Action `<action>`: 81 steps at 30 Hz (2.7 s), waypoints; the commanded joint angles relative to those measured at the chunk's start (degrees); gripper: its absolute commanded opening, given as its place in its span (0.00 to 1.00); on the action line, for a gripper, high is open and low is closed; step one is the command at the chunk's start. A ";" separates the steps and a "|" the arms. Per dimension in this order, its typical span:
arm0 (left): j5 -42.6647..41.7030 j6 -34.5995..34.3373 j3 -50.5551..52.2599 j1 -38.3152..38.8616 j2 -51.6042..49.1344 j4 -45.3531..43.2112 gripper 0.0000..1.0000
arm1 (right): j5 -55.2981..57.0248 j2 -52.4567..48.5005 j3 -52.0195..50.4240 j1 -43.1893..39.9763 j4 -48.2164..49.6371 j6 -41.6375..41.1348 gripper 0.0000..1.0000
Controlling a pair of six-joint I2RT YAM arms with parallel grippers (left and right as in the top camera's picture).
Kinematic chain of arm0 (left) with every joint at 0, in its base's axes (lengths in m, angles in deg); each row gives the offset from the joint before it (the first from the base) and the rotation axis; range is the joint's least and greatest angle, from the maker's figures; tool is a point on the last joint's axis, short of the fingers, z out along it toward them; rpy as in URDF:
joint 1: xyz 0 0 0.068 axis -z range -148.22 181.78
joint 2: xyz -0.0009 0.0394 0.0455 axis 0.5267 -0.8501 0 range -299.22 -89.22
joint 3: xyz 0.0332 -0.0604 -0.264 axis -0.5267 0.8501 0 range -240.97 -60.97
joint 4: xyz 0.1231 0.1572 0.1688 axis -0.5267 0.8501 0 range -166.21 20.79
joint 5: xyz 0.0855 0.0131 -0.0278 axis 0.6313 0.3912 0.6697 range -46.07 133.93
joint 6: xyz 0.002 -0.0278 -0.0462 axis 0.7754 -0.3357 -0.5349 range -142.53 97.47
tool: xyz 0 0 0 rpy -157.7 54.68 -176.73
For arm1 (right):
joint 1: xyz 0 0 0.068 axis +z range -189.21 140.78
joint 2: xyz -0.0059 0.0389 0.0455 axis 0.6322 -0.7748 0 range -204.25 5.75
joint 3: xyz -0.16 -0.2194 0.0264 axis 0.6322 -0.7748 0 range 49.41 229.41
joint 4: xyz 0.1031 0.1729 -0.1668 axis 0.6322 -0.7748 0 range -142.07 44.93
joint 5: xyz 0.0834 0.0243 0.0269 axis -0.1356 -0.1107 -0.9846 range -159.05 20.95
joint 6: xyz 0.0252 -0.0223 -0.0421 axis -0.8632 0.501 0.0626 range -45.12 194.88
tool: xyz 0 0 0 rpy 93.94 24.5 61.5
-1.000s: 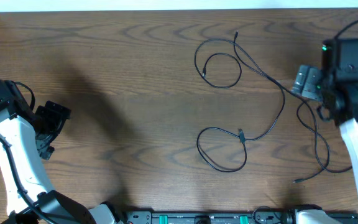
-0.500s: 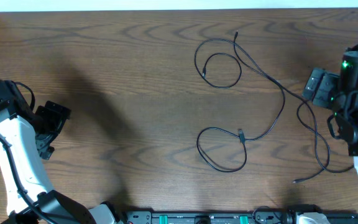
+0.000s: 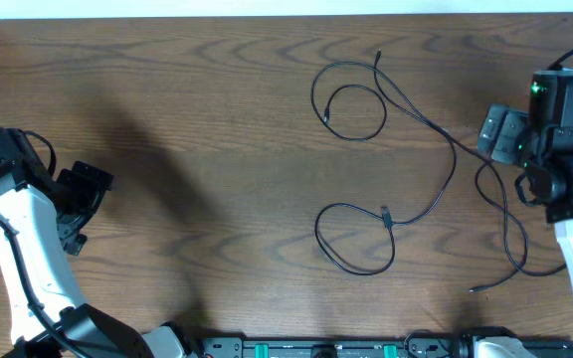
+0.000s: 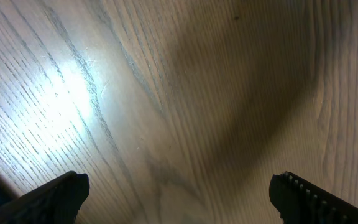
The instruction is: Untangle cables
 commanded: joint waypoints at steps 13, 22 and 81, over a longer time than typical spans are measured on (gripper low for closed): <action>0.33 0.20 -0.52 -0.24 0.31 0.31 0.98 | 0.48 -4.31 -0.07 1.22 -0.07 -0.96 0.99; 0.33 0.20 -0.52 -0.24 0.33 0.31 0.98 | 0.55 -4.31 -0.07 2.78 -0.13 1.53 0.99; 0.33 0.20 -0.50 -0.24 0.31 0.31 0.98 | -23.23 27.82 -77.33 3.26 75.25 5.29 0.99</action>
